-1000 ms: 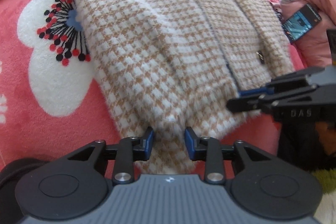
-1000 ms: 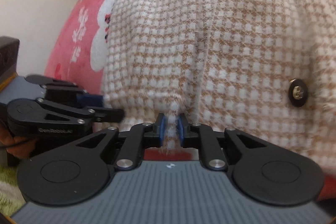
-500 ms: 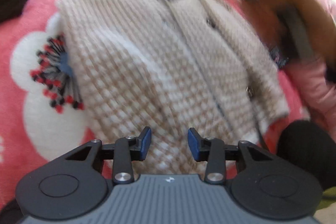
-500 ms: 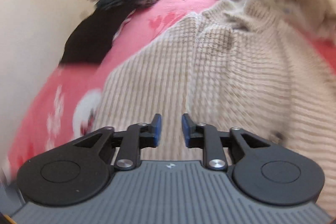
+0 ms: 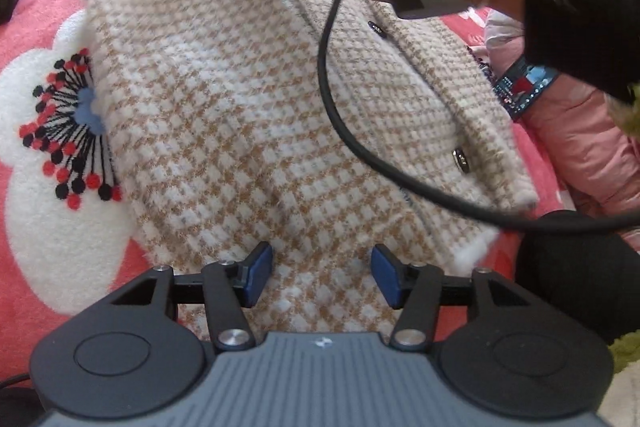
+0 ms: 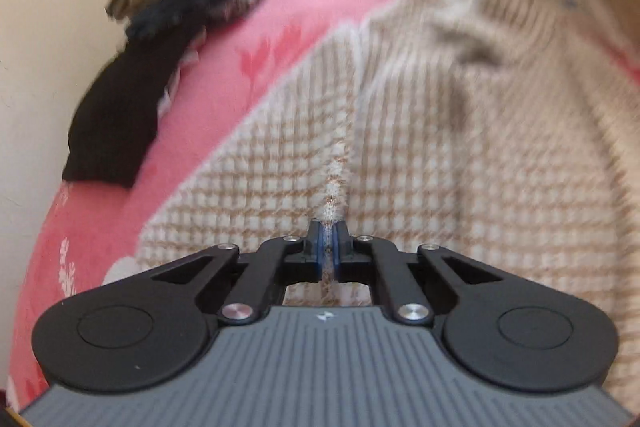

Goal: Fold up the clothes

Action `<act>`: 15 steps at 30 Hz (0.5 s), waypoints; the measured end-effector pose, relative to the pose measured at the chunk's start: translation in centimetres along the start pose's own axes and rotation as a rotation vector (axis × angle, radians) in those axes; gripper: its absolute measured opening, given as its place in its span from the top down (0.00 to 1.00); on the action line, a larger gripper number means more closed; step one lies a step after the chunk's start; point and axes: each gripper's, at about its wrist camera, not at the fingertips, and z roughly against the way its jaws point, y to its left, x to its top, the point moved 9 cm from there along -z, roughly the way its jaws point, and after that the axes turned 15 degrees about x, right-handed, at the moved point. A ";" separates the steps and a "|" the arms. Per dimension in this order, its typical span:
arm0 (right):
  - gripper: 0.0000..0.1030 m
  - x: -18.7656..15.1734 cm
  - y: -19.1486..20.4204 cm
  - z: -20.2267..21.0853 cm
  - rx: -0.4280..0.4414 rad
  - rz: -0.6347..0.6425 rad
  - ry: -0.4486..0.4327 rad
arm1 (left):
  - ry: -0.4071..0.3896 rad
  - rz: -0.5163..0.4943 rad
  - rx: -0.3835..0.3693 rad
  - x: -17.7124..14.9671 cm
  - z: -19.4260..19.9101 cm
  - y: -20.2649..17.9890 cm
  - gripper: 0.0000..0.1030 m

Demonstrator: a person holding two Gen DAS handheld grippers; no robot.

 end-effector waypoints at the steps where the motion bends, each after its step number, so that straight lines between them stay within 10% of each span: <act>1: 0.98 -0.1 -0.5 0.1 -0.027 0.008 -0.005 | 0.001 0.006 -0.007 0.1 0.0 0.0 0.47; 7: 0.97 -2.1 -3.3 -1.5 -0.128 0.041 0.041 | 0.013 0.044 -0.032 0.4 -0.3 0.4 0.47; 15: 0.78 -1.6 -2.2 -0.9 -0.024 -0.035 0.093 | 0.071 0.164 -0.181 0.2 0.4 1.6 0.47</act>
